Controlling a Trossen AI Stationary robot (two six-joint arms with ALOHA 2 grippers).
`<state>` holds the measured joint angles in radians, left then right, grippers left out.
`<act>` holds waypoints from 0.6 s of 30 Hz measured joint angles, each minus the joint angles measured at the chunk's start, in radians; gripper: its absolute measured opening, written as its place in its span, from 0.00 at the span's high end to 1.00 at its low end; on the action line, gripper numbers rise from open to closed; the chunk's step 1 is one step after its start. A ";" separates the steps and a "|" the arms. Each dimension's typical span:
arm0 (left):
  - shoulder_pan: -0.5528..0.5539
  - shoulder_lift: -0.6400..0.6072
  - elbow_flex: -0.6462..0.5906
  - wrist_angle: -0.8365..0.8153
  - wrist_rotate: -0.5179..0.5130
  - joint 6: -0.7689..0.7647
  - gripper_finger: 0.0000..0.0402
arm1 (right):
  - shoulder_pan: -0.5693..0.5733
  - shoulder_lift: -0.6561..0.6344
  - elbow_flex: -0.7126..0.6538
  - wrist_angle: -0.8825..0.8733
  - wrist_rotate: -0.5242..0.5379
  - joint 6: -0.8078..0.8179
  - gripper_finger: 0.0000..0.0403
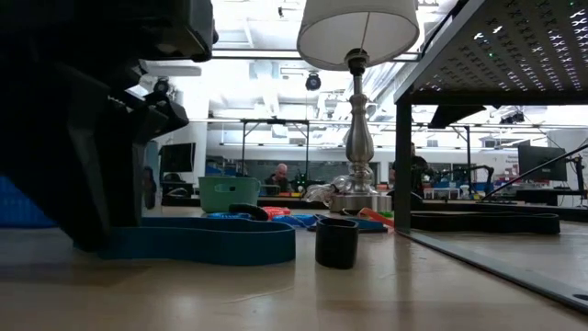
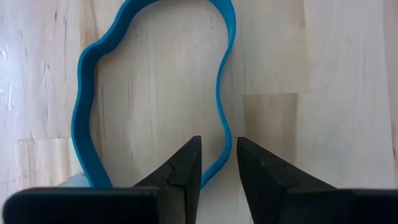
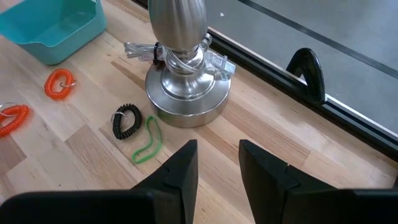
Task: Pick & Place Office Desk Supplies
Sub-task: Put the blue rubber bands into the top blue bin
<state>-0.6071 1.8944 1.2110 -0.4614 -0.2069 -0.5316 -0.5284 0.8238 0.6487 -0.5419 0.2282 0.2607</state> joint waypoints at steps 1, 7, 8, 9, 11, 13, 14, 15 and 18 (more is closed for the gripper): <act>0.000 0.000 0.000 -0.002 0.001 0.000 0.76 | 0.000 0.000 0.000 0.000 0.000 0.000 0.74; 0.000 0.001 0.000 -0.004 0.001 0.000 0.76 | 0.000 0.000 0.000 0.000 0.000 0.000 0.74; 0.000 0.001 0.000 -0.005 0.001 0.000 0.76 | 0.000 0.000 0.000 0.000 0.000 0.000 0.74; 0.000 0.001 0.000 -0.005 0.001 0.000 0.76 | 0.000 0.000 0.000 0.000 0.000 0.000 0.74; 0.000 0.001 0.000 -0.006 0.001 0.000 0.76 | 0.000 0.000 0.000 0.000 0.000 0.000 0.74; 0.000 0.001 -0.001 -0.010 0.001 0.000 0.76 | 0.000 0.000 0.000 0.000 0.000 0.000 0.74; 0.000 0.001 -0.001 -0.011 0.001 0.000 0.77 | 0.000 0.000 0.000 0.000 0.000 0.000 0.74; 0.000 0.001 -0.001 -0.012 0.001 0.000 0.77 | 0.000 0.000 0.000 0.000 0.000 0.000 0.74; 0.000 0.001 -0.001 -0.013 0.000 0.000 0.81 | 0.000 0.000 0.000 0.000 0.000 0.000 0.74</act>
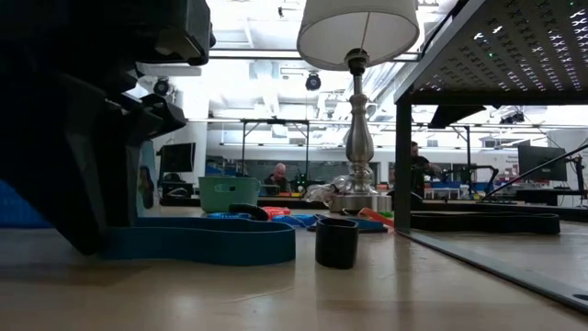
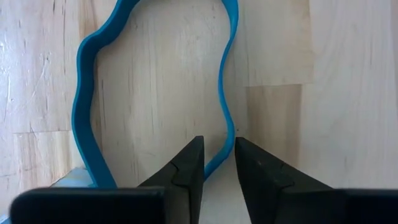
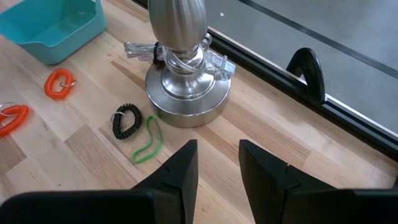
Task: Pick & Place Office Desk Supplies
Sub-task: Put the blue rubber bands into the top blue bin
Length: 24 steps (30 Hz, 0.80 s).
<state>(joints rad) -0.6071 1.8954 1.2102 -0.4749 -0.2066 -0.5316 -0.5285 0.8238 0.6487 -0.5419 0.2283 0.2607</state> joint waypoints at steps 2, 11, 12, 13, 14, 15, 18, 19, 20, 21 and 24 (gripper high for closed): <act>0.000 0.000 0.000 -0.001 0.000 0.000 0.85 | 0.000 0.000 0.000 0.000 0.000 0.000 0.74; 0.000 0.000 0.000 -0.001 -0.001 0.000 0.99 | 0.000 0.000 0.000 0.000 0.000 0.000 0.74; 0.000 0.000 0.000 -0.001 -0.001 0.000 0.99 | 0.000 0.000 0.000 0.000 0.000 0.000 0.74; 0.000 0.000 0.000 -0.001 -0.001 0.000 0.99 | 0.000 0.000 0.000 0.000 0.000 0.000 0.74; 0.000 0.000 0.000 -0.001 -0.001 0.000 0.99 | 0.000 0.000 0.000 0.000 0.000 0.000 0.74; 0.000 0.000 0.000 -0.001 -0.001 0.000 0.99 | 0.000 0.000 0.000 0.000 0.000 0.000 0.74; 0.000 0.000 0.000 0.000 -0.001 0.000 1.00 | 0.000 0.000 0.000 0.000 0.000 0.000 0.74; 0.000 -0.001 -0.001 0.001 -0.002 0.000 1.00 | 0.000 0.000 0.000 0.000 0.000 0.000 0.74; 0.000 -0.003 -0.001 0.001 -0.001 0.000 1.00 | 0.000 0.000 0.000 0.000 0.000 0.000 0.74; 0.000 -0.007 -0.002 0.004 -0.001 0.000 1.00 | 0.000 0.000 0.000 0.000 0.000 0.000 0.74; 0.001 -0.033 -0.004 0.008 0.009 -0.005 1.00 | 0.000 0.000 0.000 0.000 0.000 0.000 0.74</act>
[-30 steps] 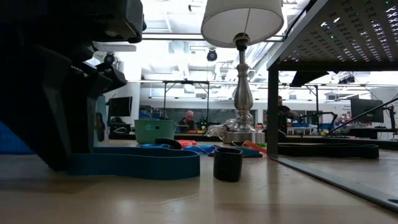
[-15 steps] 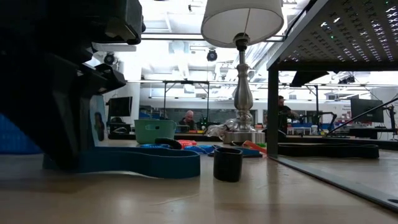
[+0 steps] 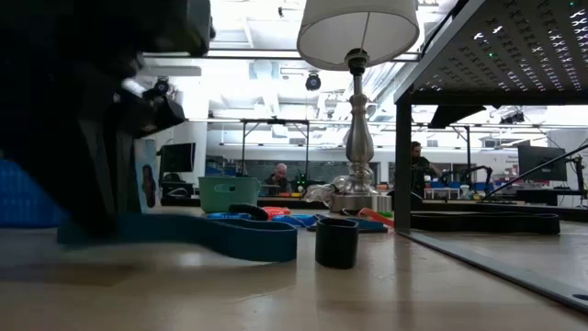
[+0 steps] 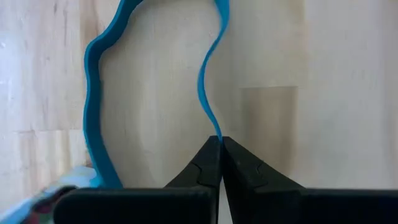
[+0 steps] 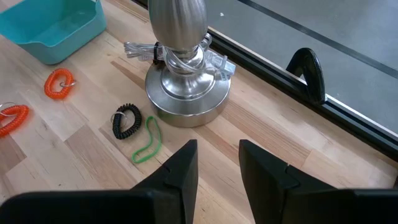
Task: Pick & Place Office Desk Supplies
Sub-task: Put the blue rubber bands into the top blue bin
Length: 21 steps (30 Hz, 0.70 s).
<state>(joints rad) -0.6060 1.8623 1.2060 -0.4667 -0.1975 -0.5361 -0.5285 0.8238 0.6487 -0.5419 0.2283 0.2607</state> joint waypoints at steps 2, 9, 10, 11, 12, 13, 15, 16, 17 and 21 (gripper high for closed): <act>0.000 -0.022 0.000 0.009 -0.002 0.000 1.00 | 0.000 0.000 0.000 0.000 0.000 0.000 0.74; 0.000 -0.131 0.000 0.022 -0.010 0.001 1.00 | 0.000 0.000 0.000 0.000 0.000 0.000 0.74; 0.001 -0.148 0.001 0.024 -0.010 0.002 1.00 | 0.000 0.000 0.000 0.000 0.000 0.000 0.74; 0.001 -0.164 0.001 0.028 -0.010 0.002 1.00 | 0.000 0.000 0.000 0.000 0.000 0.000 0.74; 0.001 -0.180 0.001 0.032 -0.010 0.005 1.00 | 0.000 0.000 0.000 0.000 0.000 0.000 0.74; 0.001 -0.198 0.001 0.033 -0.011 0.005 1.00 | 0.000 0.000 0.000 0.000 0.000 0.000 0.74; 0.000 -0.232 0.002 0.034 -0.013 0.008 1.00 | 0.000 0.000 0.000 0.000 0.000 0.000 0.74; 0.000 -0.248 0.002 0.036 -0.014 0.008 1.00 | 0.000 0.000 0.000 0.000 0.000 0.000 0.74; 0.000 -0.263 0.002 0.036 -0.015 0.008 1.00 | 0.000 0.000 0.000 0.000 0.000 0.000 0.74; 0.000 -0.306 0.003 0.037 -0.018 0.007 1.00 | 0.000 0.000 0.000 0.000 0.000 0.000 0.74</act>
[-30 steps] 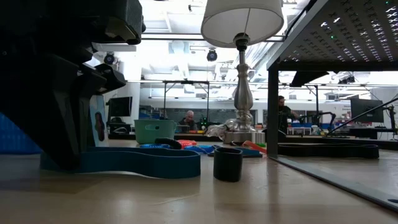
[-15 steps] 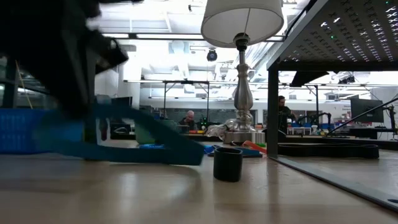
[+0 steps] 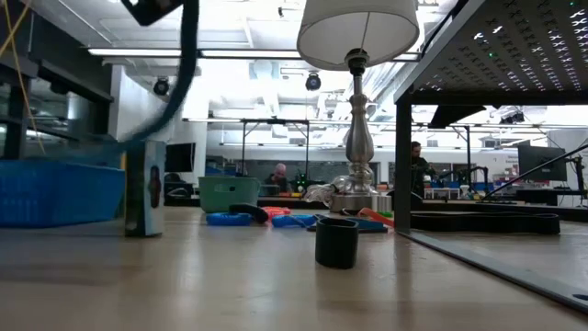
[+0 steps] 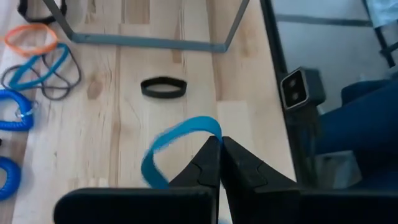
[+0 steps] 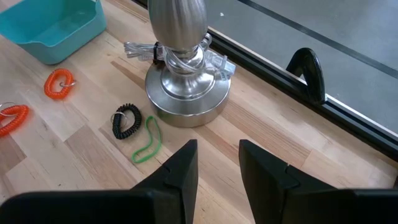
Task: Pick & Place Office Desk Supplies
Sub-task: Put the blue rubber bands into the top blue bin
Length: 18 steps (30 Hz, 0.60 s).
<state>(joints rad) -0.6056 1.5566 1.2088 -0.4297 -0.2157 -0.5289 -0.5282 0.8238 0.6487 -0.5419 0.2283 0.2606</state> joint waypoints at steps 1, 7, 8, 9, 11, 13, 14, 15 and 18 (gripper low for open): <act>0.000 -0.004 0.001 0.001 0.000 0.000 1.00 | 0.000 0.000 0.000 0.000 0.000 0.000 0.74; -0.009 -0.017 0.001 0.001 0.000 -0.003 1.00 | 0.000 0.000 0.000 0.000 0.000 0.000 0.74; -0.010 -0.018 0.001 0.003 0.000 -0.003 1.00 | 0.000 0.000 0.000 0.000 0.000 0.000 0.74; -0.011 -0.018 0.001 0.003 0.000 -0.003 1.00 | 0.000 0.000 0.000 0.000 0.000 0.000 0.74; -0.014 -0.018 0.001 0.005 0.000 -0.003 1.00 | 0.000 0.000 0.000 0.000 0.000 0.000 0.74; -0.014 -0.018 0.001 0.009 0.000 -0.003 1.00 | 0.000 0.000 0.000 0.000 0.000 0.000 0.74; -0.014 -0.018 0.001 0.009 0.000 -0.003 1.00 | 0.000 0.000 0.000 0.000 0.000 0.000 0.74; -0.014 -0.018 0.001 0.008 0.000 -0.003 1.00 | 0.000 0.000 0.000 0.000 0.000 0.000 0.74; -0.014 -0.023 0.001 0.014 0.018 -0.003 1.00 | 0.000 0.000 0.000 0.000 0.000 0.000 0.74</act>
<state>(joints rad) -0.6201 1.5340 1.2098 -0.4160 -0.1977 -0.5319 -0.5285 0.8242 0.6487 -0.5418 0.2283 0.2607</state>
